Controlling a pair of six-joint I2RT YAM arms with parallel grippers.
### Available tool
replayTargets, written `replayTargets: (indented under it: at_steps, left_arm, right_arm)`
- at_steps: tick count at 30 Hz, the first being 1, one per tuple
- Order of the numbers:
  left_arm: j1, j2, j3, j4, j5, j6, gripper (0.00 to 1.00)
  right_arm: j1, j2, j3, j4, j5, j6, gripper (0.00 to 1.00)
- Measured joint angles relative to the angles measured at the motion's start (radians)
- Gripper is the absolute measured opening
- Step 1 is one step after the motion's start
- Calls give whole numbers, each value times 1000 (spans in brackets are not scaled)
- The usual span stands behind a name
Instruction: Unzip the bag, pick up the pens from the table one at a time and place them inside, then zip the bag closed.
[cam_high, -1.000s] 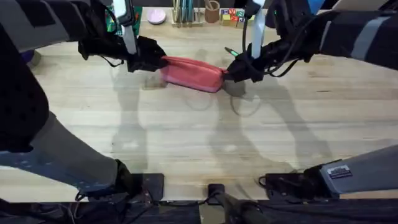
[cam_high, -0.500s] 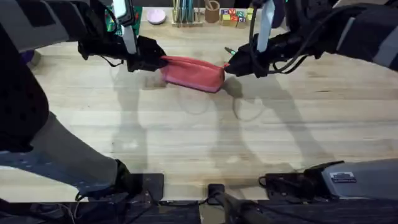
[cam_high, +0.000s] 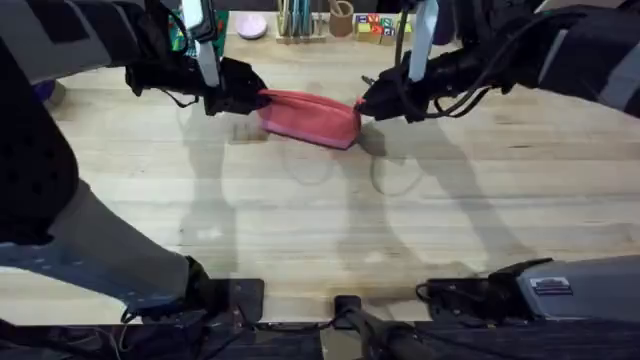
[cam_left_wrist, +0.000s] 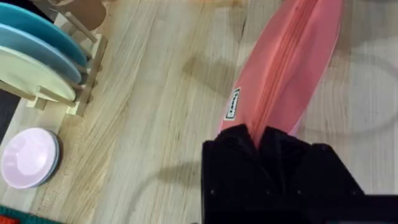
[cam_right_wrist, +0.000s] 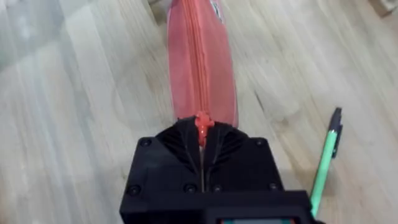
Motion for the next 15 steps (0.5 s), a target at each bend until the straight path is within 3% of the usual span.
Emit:
replayTargets:
  at_steps: [15]
  left_arm:
    - [0,0,0,0,1,0,42]
  right_arm:
    - [104,0,0,80,111,1,31]
